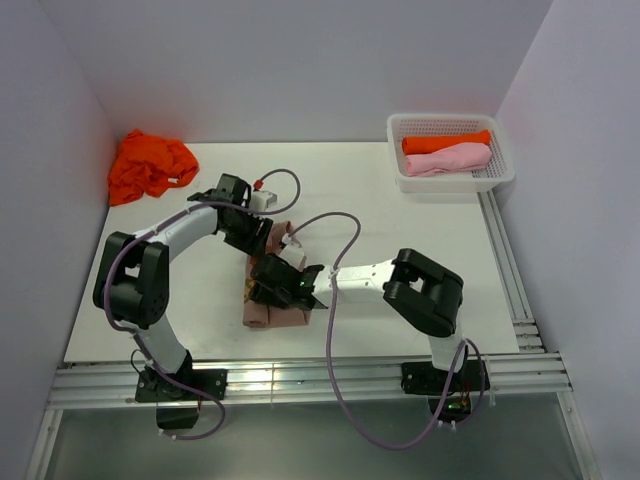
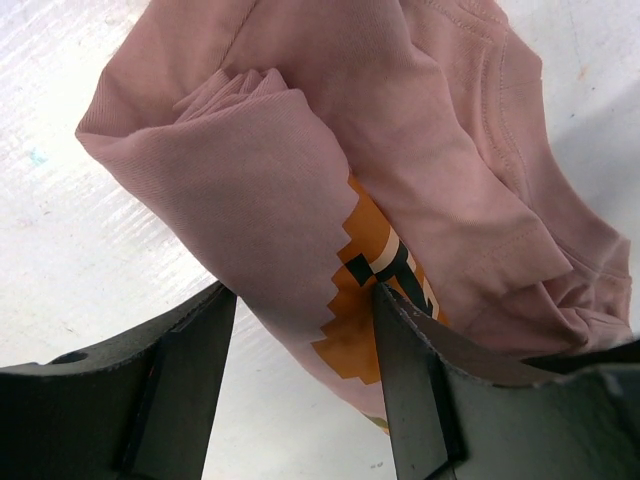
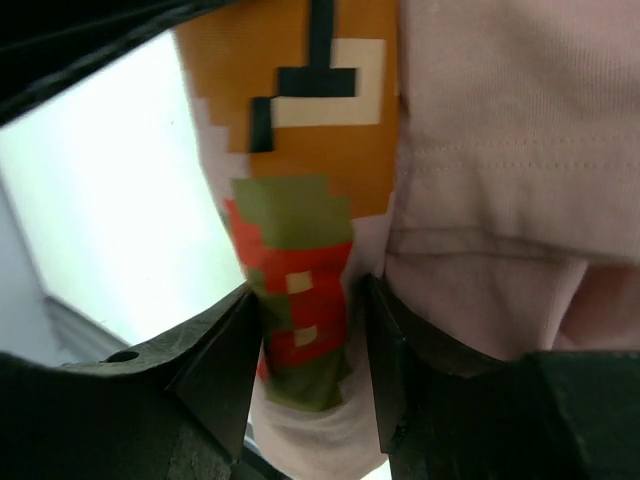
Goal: Roll the t-shirts
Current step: Roll the tshirt
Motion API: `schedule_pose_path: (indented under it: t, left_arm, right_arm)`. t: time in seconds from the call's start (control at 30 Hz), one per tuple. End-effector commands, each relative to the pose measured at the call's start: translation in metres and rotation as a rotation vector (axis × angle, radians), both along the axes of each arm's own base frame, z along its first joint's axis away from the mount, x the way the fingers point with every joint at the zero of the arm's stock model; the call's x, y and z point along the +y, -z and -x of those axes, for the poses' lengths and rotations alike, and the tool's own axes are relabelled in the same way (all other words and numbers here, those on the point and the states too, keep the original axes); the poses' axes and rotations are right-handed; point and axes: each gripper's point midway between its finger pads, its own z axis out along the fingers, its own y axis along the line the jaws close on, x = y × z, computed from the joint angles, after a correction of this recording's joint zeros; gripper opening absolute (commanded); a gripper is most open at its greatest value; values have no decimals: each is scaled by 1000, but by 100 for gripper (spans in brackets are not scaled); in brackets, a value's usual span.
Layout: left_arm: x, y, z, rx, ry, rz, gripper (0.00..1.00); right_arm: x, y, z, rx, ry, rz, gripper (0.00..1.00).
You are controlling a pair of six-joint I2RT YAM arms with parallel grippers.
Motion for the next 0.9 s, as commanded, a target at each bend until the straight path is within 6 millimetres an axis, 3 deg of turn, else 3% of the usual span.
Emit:
schedule_pose_path:
  t: [0.0,0.1,0.23,0.3,0.5,0.67,0.87]
  left_arm:
    - [-3,0,-13,-40,-23,-32,63]
    - [-3,0,-15,-52,-22,-48,63]
    - [-4,0,-15,-50,-22,-54,63]
    - [-4,0,-15,-53,-20,-56,63]
    - [-7,1,-15,-49,-15,-57,63]
    - [-8,-1,-14,-56,-5,-56,65]
    - [-10,-7,-15,-67,5,-42,68]
  right_arm:
    - [-19,-26,-6,-86,35,159,52]
    - [-22,-36,-7,-125,42,226,54]
    - [-12,-63,-6,-176,38,238,54]
    - [-14,-66,-5,-193,39,275,54]
    - [10,-76,-6,-223,5,305,54]
    - [14,-53,-3,-193,-20,352,54]
    - [1,-28,1,-154,-7,428,57]
